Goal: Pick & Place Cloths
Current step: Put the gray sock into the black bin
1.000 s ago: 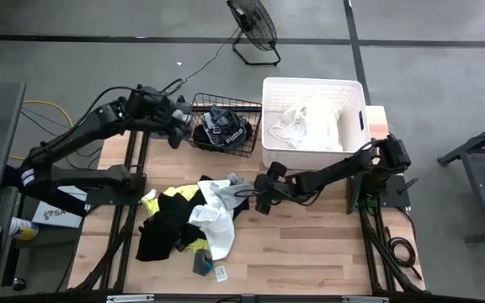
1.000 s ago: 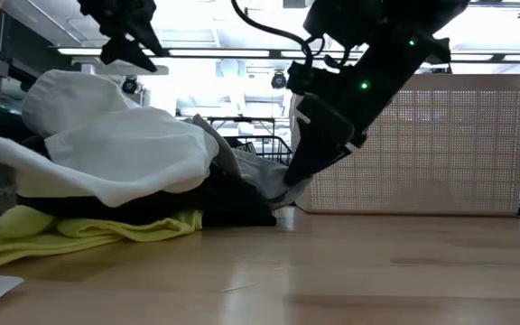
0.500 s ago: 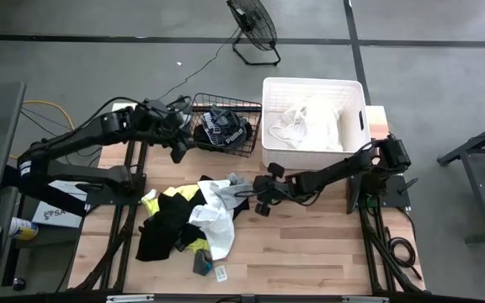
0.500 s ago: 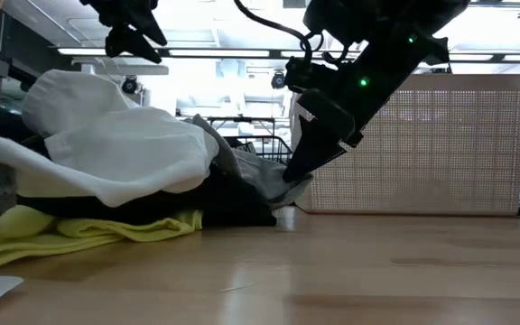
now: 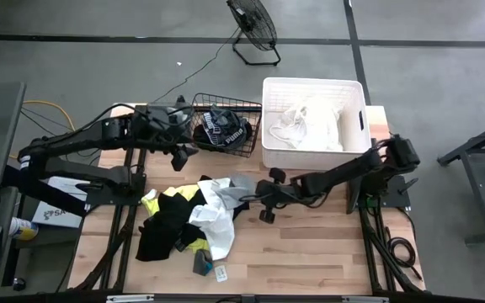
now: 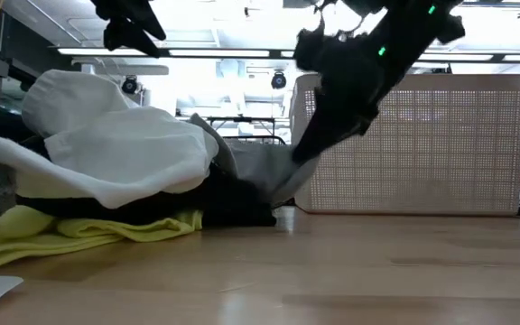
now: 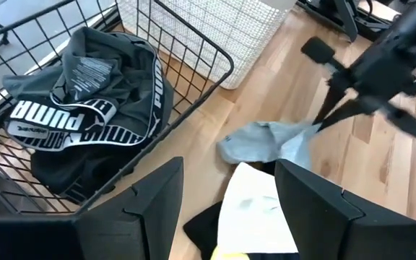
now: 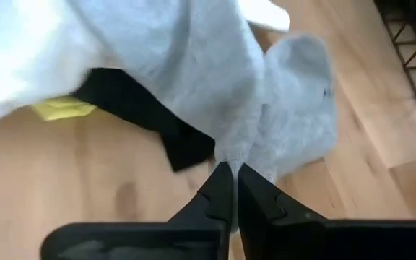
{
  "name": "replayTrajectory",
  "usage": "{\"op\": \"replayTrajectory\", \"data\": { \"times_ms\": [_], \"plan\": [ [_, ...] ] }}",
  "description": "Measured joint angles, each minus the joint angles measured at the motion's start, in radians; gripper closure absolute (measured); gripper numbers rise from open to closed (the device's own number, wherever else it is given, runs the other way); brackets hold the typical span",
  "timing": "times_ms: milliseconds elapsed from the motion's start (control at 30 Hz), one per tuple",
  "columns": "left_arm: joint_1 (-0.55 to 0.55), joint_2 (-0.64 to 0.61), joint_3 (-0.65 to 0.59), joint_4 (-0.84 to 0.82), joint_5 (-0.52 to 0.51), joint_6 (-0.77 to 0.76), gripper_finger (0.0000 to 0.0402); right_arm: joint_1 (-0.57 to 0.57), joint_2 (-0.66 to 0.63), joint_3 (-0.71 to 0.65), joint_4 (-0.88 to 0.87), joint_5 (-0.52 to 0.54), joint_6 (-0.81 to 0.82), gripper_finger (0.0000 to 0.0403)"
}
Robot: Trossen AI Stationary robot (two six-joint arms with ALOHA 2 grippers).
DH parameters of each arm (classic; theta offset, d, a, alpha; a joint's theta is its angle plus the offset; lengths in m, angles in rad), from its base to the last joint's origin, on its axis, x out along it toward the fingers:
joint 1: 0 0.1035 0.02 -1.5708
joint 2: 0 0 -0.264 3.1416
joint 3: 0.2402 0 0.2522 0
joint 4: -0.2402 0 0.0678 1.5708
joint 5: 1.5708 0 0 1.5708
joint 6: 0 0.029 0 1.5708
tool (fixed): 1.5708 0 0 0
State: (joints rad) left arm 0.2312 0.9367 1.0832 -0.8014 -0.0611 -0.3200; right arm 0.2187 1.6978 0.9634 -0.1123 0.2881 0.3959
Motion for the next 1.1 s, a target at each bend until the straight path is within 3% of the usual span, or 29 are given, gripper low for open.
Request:
{"op": "replayTrajectory", "data": {
  "times_ms": [267, 600, 867, 1100],
  "plan": [
    [-0.031, 0.012, -0.001, 0.049, -0.023, -0.003, 0.0187, 0.068, -0.19, 0.0, -0.028, 0.041, -0.021, 0.0399],
    [-0.105, 0.065, -0.001, 0.155, -0.023, 0.028, 0.0187, 0.142, -0.398, 0.0, 0.011, 0.211, -0.083, 0.04],
    [-0.188, 0.129, -0.001, 0.319, 0.02, 0.065, 0.0187, 0.15, -0.435, 0.0, 0.161, 0.299, -0.178, 0.04],
    [-0.285, 0.182, -0.001, 0.461, 0.046, 0.272, 0.0187, 0.15, -0.435, 0.0, 0.263, 0.362, -0.217, 0.04]
  ]
}}
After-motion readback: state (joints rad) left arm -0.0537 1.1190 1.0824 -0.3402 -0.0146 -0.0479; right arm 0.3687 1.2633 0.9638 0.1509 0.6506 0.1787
